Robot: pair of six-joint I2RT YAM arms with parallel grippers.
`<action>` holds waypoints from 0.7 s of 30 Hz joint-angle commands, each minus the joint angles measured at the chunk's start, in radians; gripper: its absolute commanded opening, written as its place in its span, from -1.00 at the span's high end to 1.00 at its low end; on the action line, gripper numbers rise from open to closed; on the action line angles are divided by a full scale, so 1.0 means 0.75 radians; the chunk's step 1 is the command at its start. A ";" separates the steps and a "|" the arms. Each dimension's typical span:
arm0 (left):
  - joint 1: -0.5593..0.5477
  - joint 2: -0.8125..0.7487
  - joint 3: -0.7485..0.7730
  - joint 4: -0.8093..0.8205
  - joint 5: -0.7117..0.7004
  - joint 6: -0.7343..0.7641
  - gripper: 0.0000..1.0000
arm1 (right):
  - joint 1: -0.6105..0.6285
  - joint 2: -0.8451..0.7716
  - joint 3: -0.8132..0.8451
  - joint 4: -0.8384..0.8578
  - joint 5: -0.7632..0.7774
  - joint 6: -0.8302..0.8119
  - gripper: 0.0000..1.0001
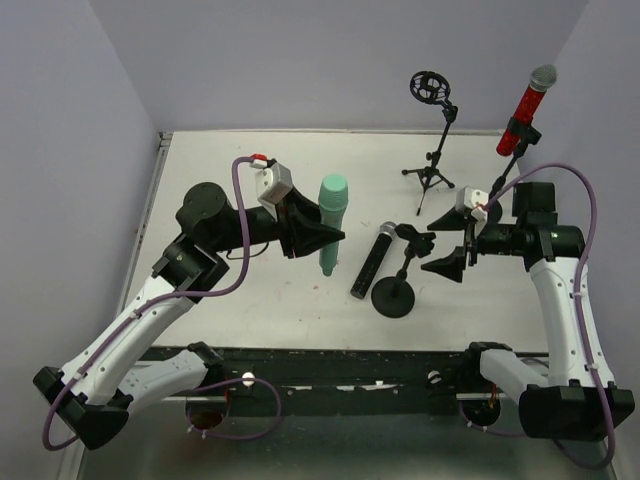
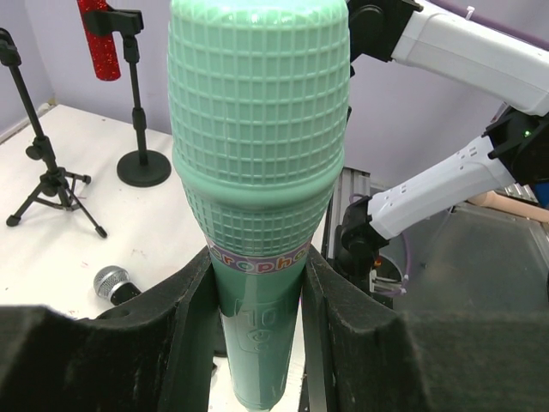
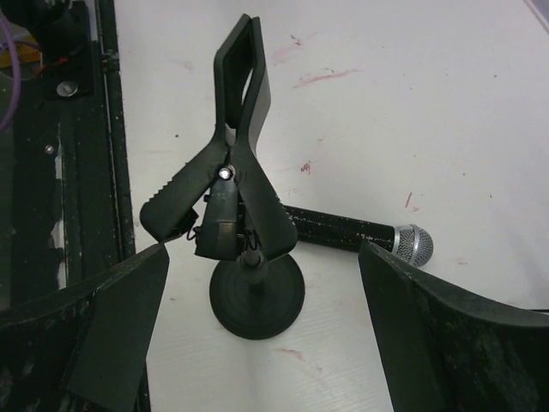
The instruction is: Attach the microphones to the stand
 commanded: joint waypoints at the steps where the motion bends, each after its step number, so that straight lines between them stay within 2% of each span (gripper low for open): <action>1: 0.006 -0.006 0.008 0.065 0.041 -0.016 1.00 | -0.004 -0.008 0.055 -0.036 -0.112 0.017 -1.00; 11: 0.004 0.031 0.014 0.114 0.063 -0.051 1.00 | -0.004 -0.029 0.008 0.124 -0.188 0.236 -0.99; 21: 0.006 0.049 0.008 0.138 0.069 -0.061 1.00 | -0.002 -0.043 -0.010 0.145 -0.224 0.279 -0.92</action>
